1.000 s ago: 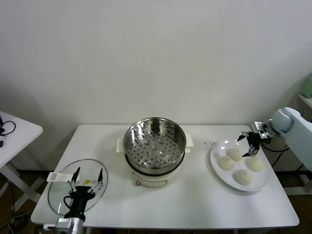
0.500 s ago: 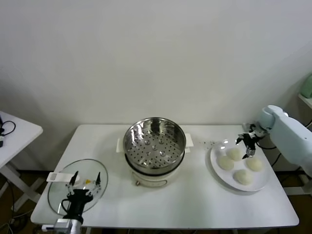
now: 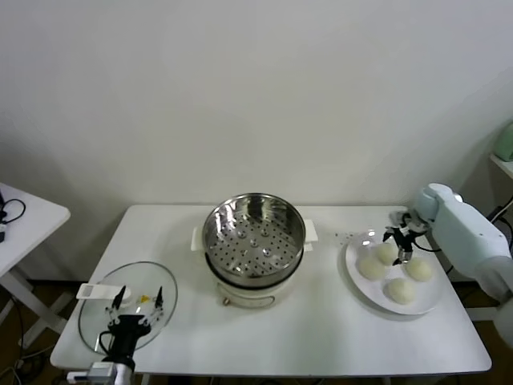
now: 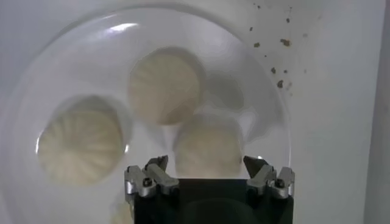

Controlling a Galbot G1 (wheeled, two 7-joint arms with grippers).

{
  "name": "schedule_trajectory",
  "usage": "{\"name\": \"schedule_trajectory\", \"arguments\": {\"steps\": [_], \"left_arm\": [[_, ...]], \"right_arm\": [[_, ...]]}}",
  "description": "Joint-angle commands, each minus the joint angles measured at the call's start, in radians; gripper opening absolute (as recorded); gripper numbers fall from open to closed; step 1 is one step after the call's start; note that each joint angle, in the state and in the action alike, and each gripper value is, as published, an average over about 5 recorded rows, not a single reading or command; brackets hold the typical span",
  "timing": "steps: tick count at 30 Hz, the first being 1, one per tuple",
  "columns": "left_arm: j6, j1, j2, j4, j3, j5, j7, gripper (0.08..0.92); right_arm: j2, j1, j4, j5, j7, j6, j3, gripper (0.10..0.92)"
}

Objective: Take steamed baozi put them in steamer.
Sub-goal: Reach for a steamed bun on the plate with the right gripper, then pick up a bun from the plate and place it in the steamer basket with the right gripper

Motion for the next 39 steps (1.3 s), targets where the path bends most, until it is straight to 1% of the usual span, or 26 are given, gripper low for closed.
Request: {"name": "schedule_trajectory", "arguments": {"steps": [1,5,11,18,22,25,29,34,39], "left_arm": [[0.004,0.004,-0.001,0.000,-0.002,-0.002,-0.001,0.823],[0.004,0.006,-0.001,0.000,-0.003,-0.002,-0.003,0.823],[0.004,0.005,-0.004,0.001,-0.003,-0.001,-0.004,0.823],[0.004,0.007,-0.005,0.000,-0.004,-0.001,-0.005,0.823],[0.003,0.009,-0.006,-0.001,-0.004,0.000,-0.006,0.823],[0.003,0.012,-0.006,-0.002,-0.005,0.000,-0.006,0.823],[0.002,0.016,-0.005,-0.005,-0.006,0.001,-0.005,0.823],[0.000,0.020,-0.004,-0.011,-0.004,0.013,-0.002,0.823],[0.000,0.021,-0.007,-0.014,0.000,0.021,-0.002,0.823]], "right_arm": [[0.033,-0.012,-0.038,-0.063,0.015,0.009,0.058,0.822],[0.036,-0.010,-0.050,-0.068,0.012,0.008,0.072,0.796],[0.037,-0.012,-0.054,-0.069,0.008,0.006,0.080,0.718],[0.033,-0.009,-0.045,-0.064,0.005,0.006,0.085,0.704],[0.021,0.007,-0.015,-0.046,-0.002,0.010,0.068,0.704],[-0.006,0.042,0.051,0.000,-0.012,0.012,0.010,0.704],[-0.055,0.117,0.195,0.045,-0.023,0.027,-0.093,0.704],[-0.096,0.240,0.382,0.057,-0.033,0.075,-0.216,0.704],[-0.103,0.373,0.555,0.071,-0.039,0.112,-0.323,0.704]]}}
